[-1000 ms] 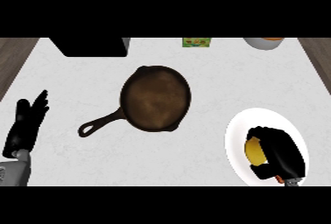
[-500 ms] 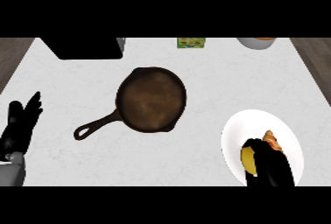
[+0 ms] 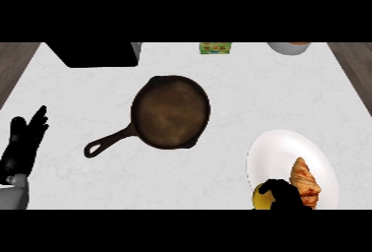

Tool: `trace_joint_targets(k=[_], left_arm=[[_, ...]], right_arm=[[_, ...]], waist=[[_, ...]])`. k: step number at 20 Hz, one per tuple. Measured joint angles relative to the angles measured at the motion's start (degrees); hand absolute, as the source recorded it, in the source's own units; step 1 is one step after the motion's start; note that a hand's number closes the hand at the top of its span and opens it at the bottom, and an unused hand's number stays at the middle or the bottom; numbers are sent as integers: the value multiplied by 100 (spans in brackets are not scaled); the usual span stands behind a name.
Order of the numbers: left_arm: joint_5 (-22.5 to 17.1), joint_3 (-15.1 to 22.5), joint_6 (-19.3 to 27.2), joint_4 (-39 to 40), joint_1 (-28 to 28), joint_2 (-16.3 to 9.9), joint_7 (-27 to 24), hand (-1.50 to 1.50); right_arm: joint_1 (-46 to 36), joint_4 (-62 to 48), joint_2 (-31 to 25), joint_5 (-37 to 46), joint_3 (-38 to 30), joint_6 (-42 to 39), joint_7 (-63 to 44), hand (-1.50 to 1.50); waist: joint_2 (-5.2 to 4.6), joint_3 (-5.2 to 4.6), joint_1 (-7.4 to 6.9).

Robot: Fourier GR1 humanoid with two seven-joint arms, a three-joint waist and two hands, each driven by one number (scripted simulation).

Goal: Pick the lemon from the plate and place it in the pan

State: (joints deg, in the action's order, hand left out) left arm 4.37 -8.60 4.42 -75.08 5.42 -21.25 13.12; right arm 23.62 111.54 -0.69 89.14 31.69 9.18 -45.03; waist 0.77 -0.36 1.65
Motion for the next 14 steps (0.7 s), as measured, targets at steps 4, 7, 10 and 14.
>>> trace_joint_targets(k=[4, 7, 10, 14], left_arm=[[29, 32, -1, 34, 94, 42, 10, 0], [-6, 11, -81, 50, 154, 29, 12, 0], [58, 49, -58, 100, 288, 47, 54, 0], [108, 109, -41, 121, 301, 126, 20, 0]], right_arm=[[-402, 407, 2, 873, 1054, -67, -921, 150], [-913, 406, -388, 1018, 1279, -198, -1347, 150], [-1582, 329, -452, 871, 1445, -331, -1573, 150], [-2455, -19, -191, 455, 1420, -352, -1842, 150]], waist=[[-32, 12, -78], [-55, 21, -137], [-77, 26, -190], [-96, 30, -258]])
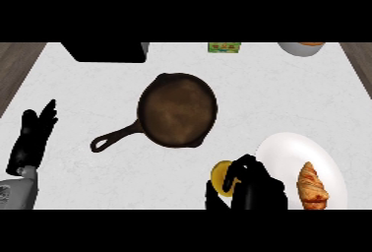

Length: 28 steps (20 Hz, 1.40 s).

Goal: Pick the lemon from the plate and place it in the pan

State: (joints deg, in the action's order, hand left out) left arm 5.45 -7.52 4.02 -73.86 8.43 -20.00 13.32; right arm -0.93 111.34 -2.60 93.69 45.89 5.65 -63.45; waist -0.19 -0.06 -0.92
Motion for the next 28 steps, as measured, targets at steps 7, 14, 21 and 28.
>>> trace_joint_targets(k=[7, 14, 21, 28], left_arm=[[-13, 3, -53, -11, 54, 17, -28, 0], [28, 54, -97, -47, 95, 32, 15, 0], [70, 84, -96, -17, 260, 63, 14, 0], [112, 212, -150, -75, 388, 139, 86, 0]], right_arm=[[-1513, -1105, 181, -1239, -940, 427, -56, 150], [-2761, -2965, 217, -2319, -1800, 1265, 192, 150], [-3698, -5036, 233, -3381, -2231, 2537, 671, 150], [-4161, -6298, 240, -4722, -2364, 3665, 1309, -150]], waist=[[-35, 7, -107], [-61, 11, -195], [-101, 14, -307], [-173, 26, -530]])
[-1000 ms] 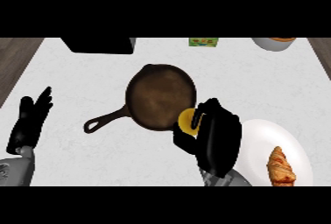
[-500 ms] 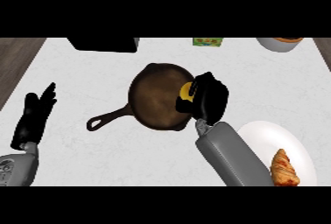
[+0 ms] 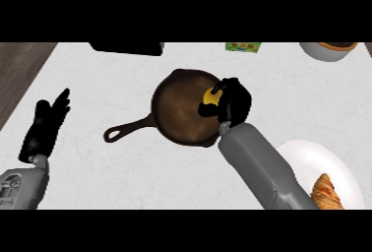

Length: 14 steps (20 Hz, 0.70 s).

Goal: Pick the lemon from the plate and place it in the pan

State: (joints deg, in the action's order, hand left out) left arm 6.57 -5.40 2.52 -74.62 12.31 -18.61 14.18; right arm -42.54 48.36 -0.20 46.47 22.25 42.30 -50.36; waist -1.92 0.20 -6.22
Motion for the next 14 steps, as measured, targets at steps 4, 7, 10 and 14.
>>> trace_joint_targets(k=[4, 7, 10, 14], left_arm=[[24, 32, -15, 42, 86, 20, -4, 0], [18, 32, -57, 85, 195, 2, 8, 0], [10, 47, -82, 121, 212, 27, -14, 0], [38, 70, -67, 179, 224, 65, -68, 0]], right_arm=[[-222, -464, 5, -776, -134, 378, 504, -150], [-393, -771, 4, -1201, -155, 618, 876, -150], [-477, -963, 2, -1561, -182, 934, 1296, -150], [-624, -1082, -7, -1930, -262, 1380, 1837, -150]], waist=[[-39, 4, -71], [-60, 5, -129], [-67, 7, -165], [-70, 7, -185]])
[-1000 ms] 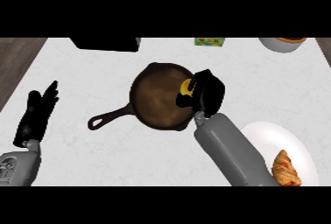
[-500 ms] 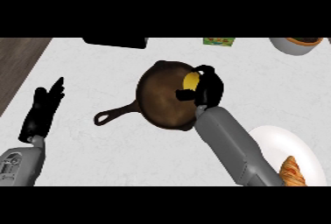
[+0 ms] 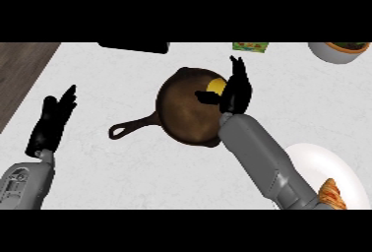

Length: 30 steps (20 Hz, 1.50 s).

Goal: Pick the lemon from the plate and place it in the pan

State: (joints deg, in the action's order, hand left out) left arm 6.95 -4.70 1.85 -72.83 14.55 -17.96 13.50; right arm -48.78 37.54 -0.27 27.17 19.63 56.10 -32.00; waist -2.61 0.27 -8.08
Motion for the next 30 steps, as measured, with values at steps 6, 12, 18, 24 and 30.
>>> trace_joint_targets(k=[6, 12, 18, 24, 30], left_arm=[[51, -4, 50, 26, -40, 11, -1, 0], [3, -171, 69, 14, -212, -79, 9, 0], [-16, -329, 169, -122, -596, -92, -30, 0], [-55, -519, 174, -128, -730, -205, 25, 0], [-142, -598, 57, -373, -896, -278, 117, 0]], right_arm=[[-71, -76, -14, -480, -43, 766, 597, -150], [135, -14, -21, -982, -94, 1310, 1004, -150], [1015, 859, -16, -1065, 95, 1704, 1238, -150], [2618, 2683, -365, -775, 490, 1704, 1186, -150], [4446, 4846, -1208, -553, 870, 1453, 952, -150]], waist=[[53, -5, 73], [149, -14, 351], [261, -24, 699], [322, -33, 942], [327, -35, 979]])
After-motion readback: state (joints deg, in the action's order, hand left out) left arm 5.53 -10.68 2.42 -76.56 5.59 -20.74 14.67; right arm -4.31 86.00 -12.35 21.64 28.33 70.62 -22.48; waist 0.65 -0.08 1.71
